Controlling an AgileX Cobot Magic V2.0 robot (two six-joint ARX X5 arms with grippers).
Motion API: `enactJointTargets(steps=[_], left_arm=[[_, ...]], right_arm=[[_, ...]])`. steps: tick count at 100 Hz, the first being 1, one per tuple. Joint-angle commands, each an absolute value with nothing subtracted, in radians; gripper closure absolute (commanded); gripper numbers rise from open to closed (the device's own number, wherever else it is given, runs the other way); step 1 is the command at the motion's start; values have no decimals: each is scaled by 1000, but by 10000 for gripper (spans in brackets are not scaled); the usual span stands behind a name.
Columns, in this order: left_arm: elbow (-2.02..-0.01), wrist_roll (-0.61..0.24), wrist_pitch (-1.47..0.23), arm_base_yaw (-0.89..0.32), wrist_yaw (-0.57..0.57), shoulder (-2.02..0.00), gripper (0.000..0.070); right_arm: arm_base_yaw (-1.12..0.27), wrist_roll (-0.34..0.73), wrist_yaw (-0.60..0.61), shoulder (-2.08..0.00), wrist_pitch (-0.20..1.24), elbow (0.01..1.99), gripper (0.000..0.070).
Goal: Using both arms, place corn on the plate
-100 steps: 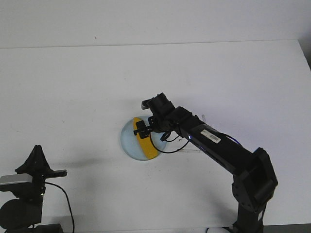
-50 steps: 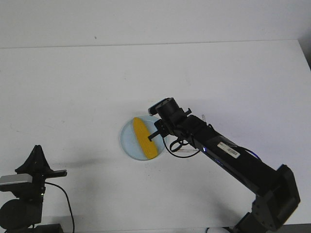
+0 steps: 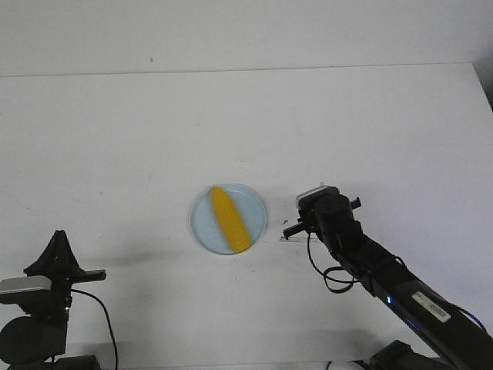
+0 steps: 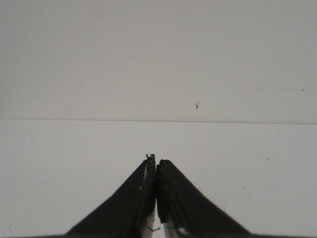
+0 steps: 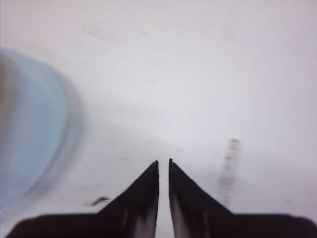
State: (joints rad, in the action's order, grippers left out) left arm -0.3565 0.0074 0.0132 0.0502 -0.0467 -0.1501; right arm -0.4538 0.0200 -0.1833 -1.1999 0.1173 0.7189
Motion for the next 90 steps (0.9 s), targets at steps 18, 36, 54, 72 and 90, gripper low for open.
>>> enactJointTargets(steps=[18,36,54,72,90], left_arm=[[-363,-1,24,52,-46,-149,697],[-363,-1,24,52,-46,-149,697],[-363,-1,24,52,-46,-149,697],[-363,-1,24,52,-46,-149,697],[-363,-1,24,52,-46,-149,697]], right_arm=[[-283,-57,-184,-987,-64,538,662],[-132,-53,-175,-805,-67,458,664],[-38,-44,-151,-621,-61,402,664],[-34,-20,-151,-438,39,396,664],[-33,-20,-151,-289,57,396,664]])
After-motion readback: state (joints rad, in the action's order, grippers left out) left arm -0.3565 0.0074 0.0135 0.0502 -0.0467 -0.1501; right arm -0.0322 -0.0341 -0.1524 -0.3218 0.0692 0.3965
